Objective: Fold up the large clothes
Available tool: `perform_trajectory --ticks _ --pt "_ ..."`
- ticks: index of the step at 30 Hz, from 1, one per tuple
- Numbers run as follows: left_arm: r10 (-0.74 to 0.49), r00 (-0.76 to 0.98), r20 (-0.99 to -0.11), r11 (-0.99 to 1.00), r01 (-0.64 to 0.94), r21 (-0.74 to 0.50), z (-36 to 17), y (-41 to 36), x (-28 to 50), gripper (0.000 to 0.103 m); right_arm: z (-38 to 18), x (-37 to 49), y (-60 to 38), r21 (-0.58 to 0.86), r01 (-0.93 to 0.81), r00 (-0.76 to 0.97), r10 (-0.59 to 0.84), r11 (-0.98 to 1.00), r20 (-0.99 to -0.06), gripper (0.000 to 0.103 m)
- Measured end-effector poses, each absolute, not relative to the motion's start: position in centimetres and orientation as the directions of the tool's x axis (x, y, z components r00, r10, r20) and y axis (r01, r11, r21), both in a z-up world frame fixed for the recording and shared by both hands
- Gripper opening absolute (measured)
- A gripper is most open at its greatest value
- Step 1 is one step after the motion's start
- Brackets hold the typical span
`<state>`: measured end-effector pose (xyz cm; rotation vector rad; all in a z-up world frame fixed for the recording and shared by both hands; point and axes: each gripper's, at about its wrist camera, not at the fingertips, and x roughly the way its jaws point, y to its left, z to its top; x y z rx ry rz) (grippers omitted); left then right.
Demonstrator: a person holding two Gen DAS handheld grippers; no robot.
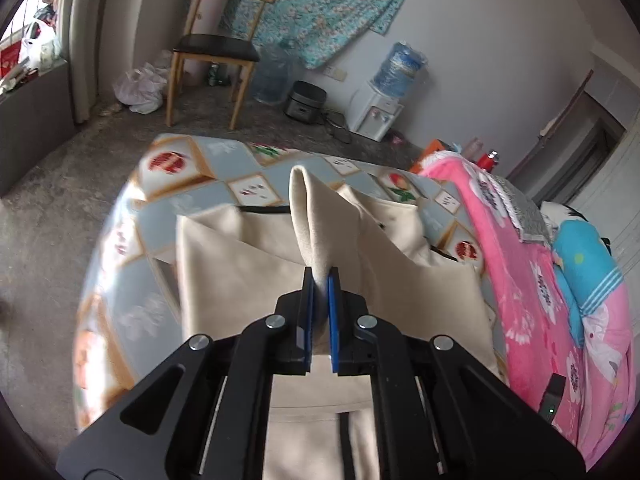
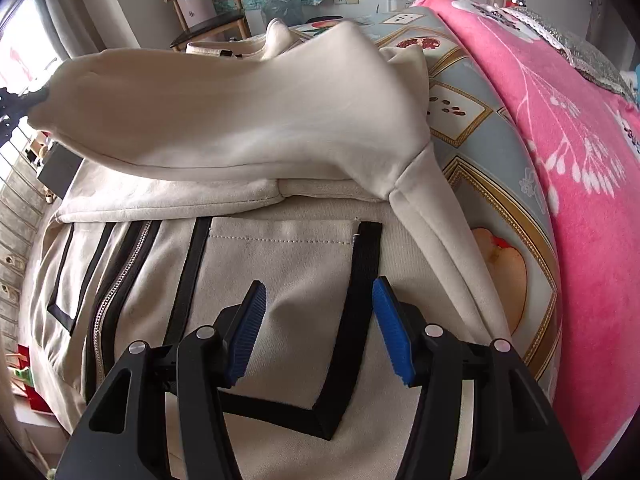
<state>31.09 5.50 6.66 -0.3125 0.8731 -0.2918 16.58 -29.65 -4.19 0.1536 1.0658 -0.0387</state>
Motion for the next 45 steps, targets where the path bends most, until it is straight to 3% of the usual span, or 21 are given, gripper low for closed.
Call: perform_trajectory --ticks 6,12,17,23,26,32,38,41,42,43,44,45 --pt "-0.312 0.472 -0.824 0.939 0.023 -0.342 0.3 8.5 32.4 0.006 -4.1 16.6 -29.4 0.099 0.102 0.478 0.038 0.99 -0.878 0.055" --pt "-0.338 0.455 -0.824 0.928 0.016 -0.372 -1.9 9.9 30.6 0.006 1.2 16.6 -32.3 0.212 0.098 0.527 0.13 0.972 -0.84 0.055" --pt "-0.339 0.466 -0.818 0.93 0.033 -0.367 -2.6 10.0 29.9 0.006 4.9 19.7 -35.9 0.194 0.148 0.586 0.071 0.97 -0.807 0.055" --pt "-0.375 0.578 -0.725 0.918 0.12 -0.379 0.2 9.6 29.0 0.006 3.6 23.2 -40.0 0.312 0.246 0.577 0.12 0.918 -0.808 0.055" --pt "-0.351 0.63 -0.692 0.933 0.174 -0.315 3.0 8.6 29.1 0.006 2.9 23.8 -40.7 0.346 0.258 0.581 0.141 0.902 -0.802 0.055" --pt "-0.241 0.442 -0.864 0.97 0.076 -0.232 -2.4 8.4 31.5 0.006 0.2 26.8 -43.9 0.462 0.315 0.566 0.227 0.829 -0.793 0.055" --pt "-0.23 0.457 -0.86 0.971 0.047 -0.234 -4.0 8.8 30.8 0.006 -1.5 32.4 -45.1 0.421 0.338 0.527 0.201 0.842 -0.826 0.054" --pt "-0.21 0.461 -0.863 0.976 0.051 -0.21 -4.1 8.5 30.6 0.006 -2.4 34.8 -44.2 0.352 0.307 0.489 0.171 0.884 -0.855 0.041" --pt "-0.205 0.463 -0.862 0.977 0.051 -0.205 -4.1 8.4 30.7 0.006 -2.8 35.4 -43.7 0.339 0.289 0.478 0.172 0.895 -0.861 0.031" --pt "-0.202 0.465 -0.862 0.978 0.052 -0.201 -4.2 8.4 30.7 0.006 -3.0 35.8 -43.3 0.318 0.279 0.471 0.159 0.906 -0.868 0.014" --pt "-0.201 0.467 -0.861 0.978 0.051 -0.201 -4.2 8.4 30.7 0.006 -3.1 36.0 -43.1 0.301 0.27 0.471 0.147 0.915 -0.87 0.007" --pt "-0.2 0.473 -0.858 0.978 0.049 -0.202 -4.1 8.4 30.7 0.006 -2.8 35.8 -42.8 0.29 0.262 0.486 0.134 0.921 -0.863 0.006"
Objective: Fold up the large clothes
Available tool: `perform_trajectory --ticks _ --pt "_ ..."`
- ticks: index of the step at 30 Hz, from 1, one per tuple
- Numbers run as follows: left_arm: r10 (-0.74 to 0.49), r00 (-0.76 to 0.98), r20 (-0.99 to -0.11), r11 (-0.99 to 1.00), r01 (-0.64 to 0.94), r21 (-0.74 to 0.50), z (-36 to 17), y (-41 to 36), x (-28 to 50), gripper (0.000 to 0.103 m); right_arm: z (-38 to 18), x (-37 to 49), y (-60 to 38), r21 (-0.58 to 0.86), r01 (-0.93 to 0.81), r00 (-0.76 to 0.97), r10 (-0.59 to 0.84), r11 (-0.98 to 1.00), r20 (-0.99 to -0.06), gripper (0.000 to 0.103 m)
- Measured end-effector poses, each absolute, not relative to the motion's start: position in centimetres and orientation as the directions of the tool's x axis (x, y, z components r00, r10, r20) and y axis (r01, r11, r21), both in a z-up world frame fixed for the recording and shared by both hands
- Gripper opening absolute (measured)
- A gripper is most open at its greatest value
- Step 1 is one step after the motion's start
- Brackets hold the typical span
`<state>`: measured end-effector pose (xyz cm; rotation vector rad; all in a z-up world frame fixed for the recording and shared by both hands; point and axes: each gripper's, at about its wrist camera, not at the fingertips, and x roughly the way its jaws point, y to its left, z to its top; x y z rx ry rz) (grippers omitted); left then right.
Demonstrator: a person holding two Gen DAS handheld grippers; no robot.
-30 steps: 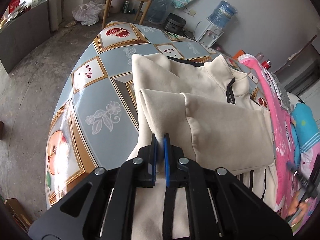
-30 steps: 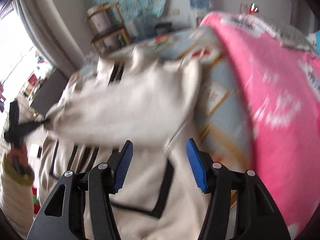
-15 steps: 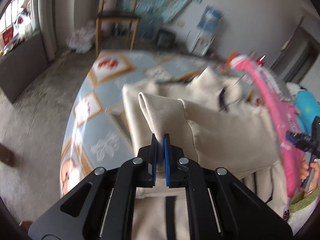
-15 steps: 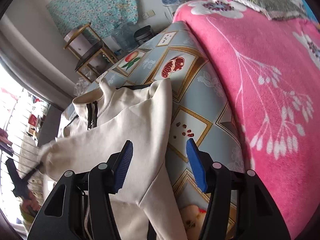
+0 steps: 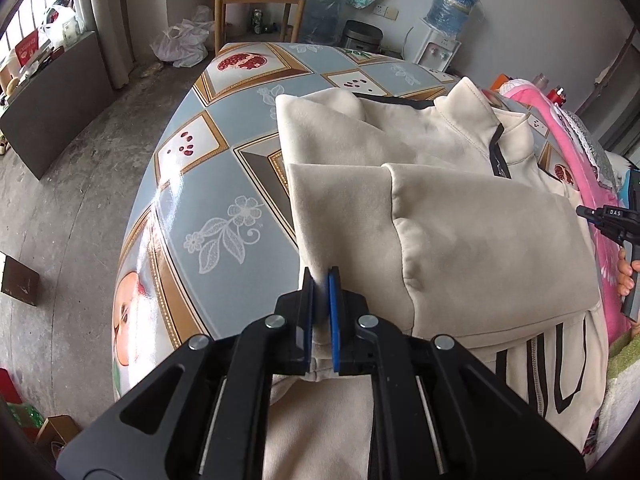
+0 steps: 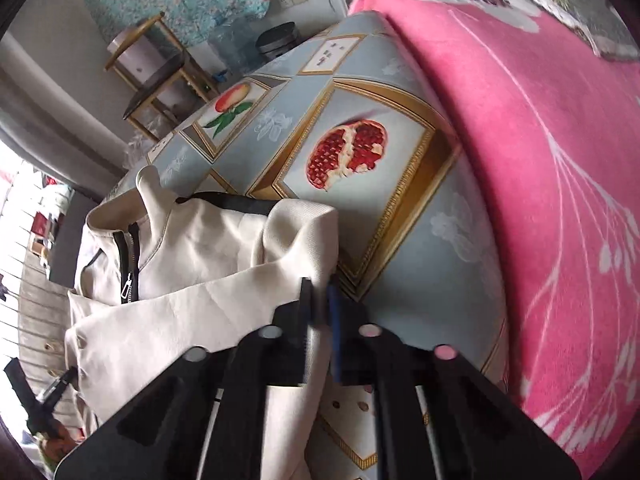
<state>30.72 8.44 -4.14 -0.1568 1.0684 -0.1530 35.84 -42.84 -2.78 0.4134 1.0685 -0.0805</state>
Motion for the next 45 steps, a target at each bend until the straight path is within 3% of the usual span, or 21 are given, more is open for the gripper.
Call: perform_trajectory --ticks 4,10,12,16,19,20,23,27,31,33,35,37,45 --pt "-0.173 0.502 -0.848 0.985 0.069 -0.16 -3.8 7.9 30.5 0.006 -0.1 34.4 -41.2 0.213 0.215 0.594 0.046 0.953 -0.803 0.006" --pt "-0.195 0.511 -0.837 0.98 0.07 -0.185 -4.1 8.0 30.9 0.007 -3.3 34.6 -42.7 0.197 0.278 0.537 0.018 0.94 -0.843 0.006" --pt "-0.202 0.522 -0.828 0.977 0.056 -0.204 -3.7 8.6 30.6 0.012 -2.4 34.0 -42.9 0.218 0.286 0.555 0.024 0.933 -0.831 0.009" --pt "-0.182 0.603 -0.776 0.979 0.034 -0.203 -1.1 9.8 29.4 0.012 0.8 31.3 -41.5 0.136 0.274 0.598 -0.057 0.952 -0.8 0.028" --pt "-0.227 0.618 -0.753 0.972 0.094 -0.215 0.2 8.9 29.4 0.014 2.3 29.5 -38.4 0.104 0.171 0.615 -0.024 0.98 -0.788 0.045" --pt "-0.237 0.605 -0.76 0.971 0.113 -0.212 0.3 8.1 29.6 0.019 2.3 28.9 -36.3 0.09 0.101 0.608 0.01 0.991 -0.794 0.048" --pt "-0.259 0.537 -0.803 0.966 0.159 -0.205 -0.9 5.5 30.5 0.035 0.9 27.7 -31.9 0.056 -0.035 0.561 0.066 0.998 -0.825 0.051" --pt "-0.204 0.45 -0.869 0.979 0.117 -0.169 -4.4 4.5 31.1 0.038 -3.6 27.7 -29.4 -0.039 -0.055 0.442 -0.011 0.998 -0.897 0.051" --pt "-0.195 0.481 -0.855 0.981 0.096 -0.17 -2.5 5.7 29.5 0.04 -2.3 26.3 -30.3 -0.024 -0.003 0.438 -0.021 1.0 -0.899 0.054" --pt "-0.173 0.52 -0.836 0.985 0.103 -0.139 -0.6 6.6 27.7 0.048 -0.3 24.4 -30.3 0.008 -0.004 0.464 0.009 1.0 -0.886 0.055" --pt "-0.154 0.549 -0.822 0.988 0.107 -0.113 0.8 7.6 25.8 0.053 0.9 22.0 -30.2 0.04 -0.008 0.481 0.039 0.999 -0.876 0.068" --pt "-0.146 0.556 -0.818 0.989 0.1 -0.109 1.6 8.8 23.7 0.056 1.7 19.3 -29.7 0.073 -0.019 0.496 0.072 0.997 -0.865 0.074" --pt "-0.101 0.504 -0.858 0.995 0.075 -0.073 -1.1 10.6 14.4 0.057 -1.0 12.0 -24.0 0.117 -0.056 0.466 0.129 0.992 -0.875 0.074"
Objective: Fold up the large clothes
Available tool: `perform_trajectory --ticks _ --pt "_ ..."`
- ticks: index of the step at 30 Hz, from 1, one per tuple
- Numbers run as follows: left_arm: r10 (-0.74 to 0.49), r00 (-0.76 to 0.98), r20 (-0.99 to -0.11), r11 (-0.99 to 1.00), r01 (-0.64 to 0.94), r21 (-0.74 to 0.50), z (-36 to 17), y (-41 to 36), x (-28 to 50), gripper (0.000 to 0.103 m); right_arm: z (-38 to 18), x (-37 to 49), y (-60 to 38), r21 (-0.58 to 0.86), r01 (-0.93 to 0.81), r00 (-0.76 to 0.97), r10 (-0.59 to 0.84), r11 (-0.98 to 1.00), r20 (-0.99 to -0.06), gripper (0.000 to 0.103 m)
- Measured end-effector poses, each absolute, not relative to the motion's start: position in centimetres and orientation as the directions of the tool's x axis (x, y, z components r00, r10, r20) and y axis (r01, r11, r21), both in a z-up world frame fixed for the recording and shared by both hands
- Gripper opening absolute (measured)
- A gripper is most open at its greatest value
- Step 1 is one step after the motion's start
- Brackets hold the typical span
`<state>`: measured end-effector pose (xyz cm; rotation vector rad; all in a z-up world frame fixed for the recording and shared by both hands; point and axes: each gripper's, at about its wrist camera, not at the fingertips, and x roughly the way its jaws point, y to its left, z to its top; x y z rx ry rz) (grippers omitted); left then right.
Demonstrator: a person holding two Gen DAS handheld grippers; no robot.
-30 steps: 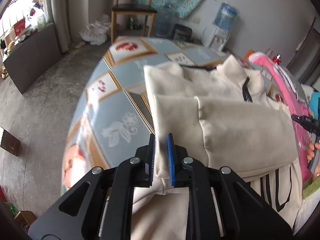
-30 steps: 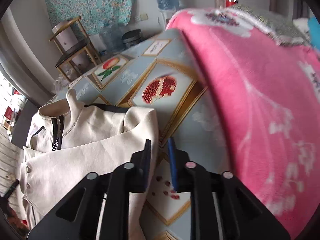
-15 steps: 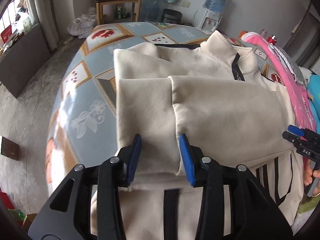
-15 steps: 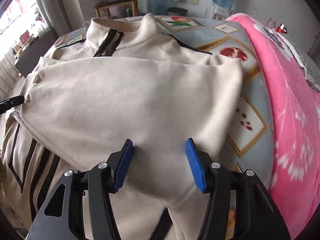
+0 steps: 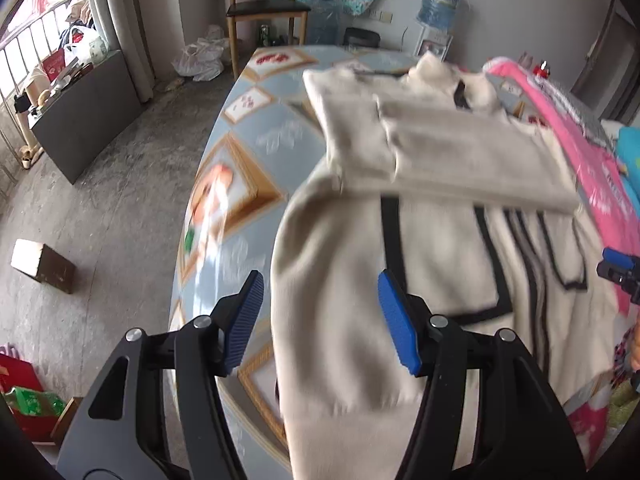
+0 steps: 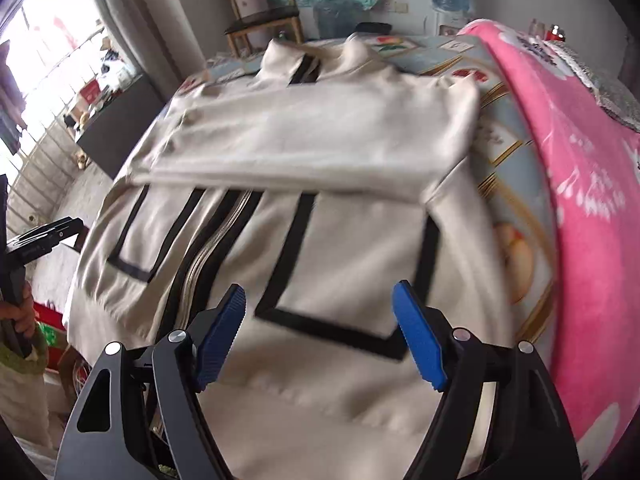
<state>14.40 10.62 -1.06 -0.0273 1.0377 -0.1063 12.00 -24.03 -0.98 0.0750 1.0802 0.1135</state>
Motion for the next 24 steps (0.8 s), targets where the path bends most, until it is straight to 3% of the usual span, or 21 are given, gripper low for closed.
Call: perform_trajectory --ticks 6,10,13,16,24 --pt "-0.042 0.485 -0.873 0.998 0.065 -0.012 -4.1 10.3 8.8 0.057 -5.0 8.6 -20.4 0.006 -0.09 0.414 0.043 0.996 -0.909 0.074" --pt "-0.067 0.496 -0.866 0.998 0.051 -0.048 -4.7 11.2 6.2 0.059 -4.9 5.5 -21.2 0.002 -0.088 0.436 0.041 0.996 -0.899 0.075" --pt "-0.108 0.502 -0.858 0.994 0.056 -0.093 -5.0 12.0 4.6 0.059 -4.9 2.9 -20.8 -0.098 -0.116 0.413 -0.041 0.988 -0.91 0.082" --pt "-0.157 0.515 -0.843 0.988 0.073 -0.139 -4.8 12.7 3.4 0.059 -5.0 0.7 -22.3 -0.059 -0.079 0.381 -0.025 0.995 -0.924 0.084" --pt "-0.275 0.559 -0.782 0.957 0.082 -0.278 -4.2 13.3 5.8 0.056 -2.1 -0.6 -26.9 0.048 0.094 0.494 -0.005 0.994 -0.869 0.084"
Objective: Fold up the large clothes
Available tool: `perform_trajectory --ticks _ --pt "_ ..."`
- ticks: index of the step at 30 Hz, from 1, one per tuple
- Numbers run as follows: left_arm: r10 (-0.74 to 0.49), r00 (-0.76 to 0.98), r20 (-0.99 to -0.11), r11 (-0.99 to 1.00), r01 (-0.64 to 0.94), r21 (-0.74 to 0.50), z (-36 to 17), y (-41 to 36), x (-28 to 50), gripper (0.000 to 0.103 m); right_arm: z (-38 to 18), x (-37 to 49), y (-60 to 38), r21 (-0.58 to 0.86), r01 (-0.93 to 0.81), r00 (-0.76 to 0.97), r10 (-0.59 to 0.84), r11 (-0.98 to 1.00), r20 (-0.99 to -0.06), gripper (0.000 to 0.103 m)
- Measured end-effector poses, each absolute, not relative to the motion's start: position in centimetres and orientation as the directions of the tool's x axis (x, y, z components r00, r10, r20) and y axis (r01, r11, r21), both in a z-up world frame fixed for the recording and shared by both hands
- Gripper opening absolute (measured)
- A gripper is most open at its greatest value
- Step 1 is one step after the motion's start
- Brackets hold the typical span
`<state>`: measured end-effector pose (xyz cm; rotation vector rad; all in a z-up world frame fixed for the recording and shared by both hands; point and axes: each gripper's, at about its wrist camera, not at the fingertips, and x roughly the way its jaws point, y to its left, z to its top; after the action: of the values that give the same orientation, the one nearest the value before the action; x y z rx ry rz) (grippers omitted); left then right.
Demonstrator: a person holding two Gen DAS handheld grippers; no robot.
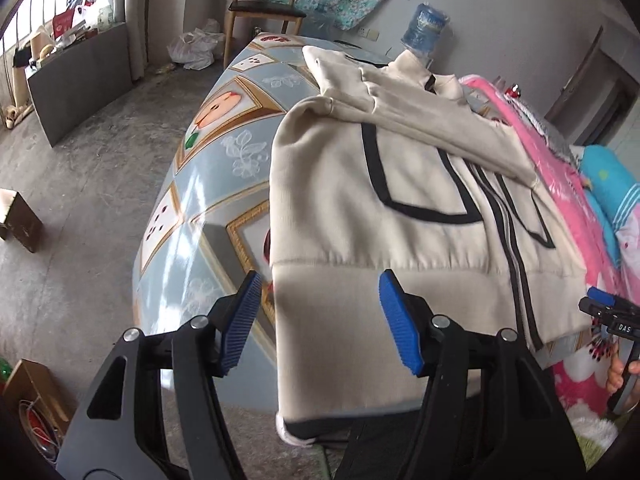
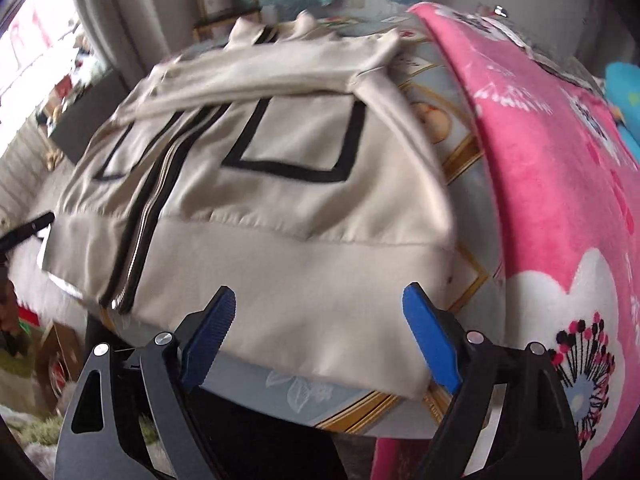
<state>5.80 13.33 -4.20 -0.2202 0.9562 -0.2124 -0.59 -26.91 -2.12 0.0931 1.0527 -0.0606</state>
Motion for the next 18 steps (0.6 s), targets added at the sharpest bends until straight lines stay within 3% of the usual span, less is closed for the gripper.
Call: perform_trajectory --ticks 9,18 --pt "-0.334 0.542 -0.771 0.919 0.006 -0.394 -5.5 14.7 11.5 0.033 -3.2 1.0 -30.0 0.199 0.202 0.513 0.069 0.959 -0.855 0.084" --pt "-0.493 0.449 -0.745 0.835 0.004 -0.55 -6.0 16.1 8.7 0.032 -3.9 1.1 -30.3 0.208 0.209 0.499 0.079 0.956 -0.863 0.084"
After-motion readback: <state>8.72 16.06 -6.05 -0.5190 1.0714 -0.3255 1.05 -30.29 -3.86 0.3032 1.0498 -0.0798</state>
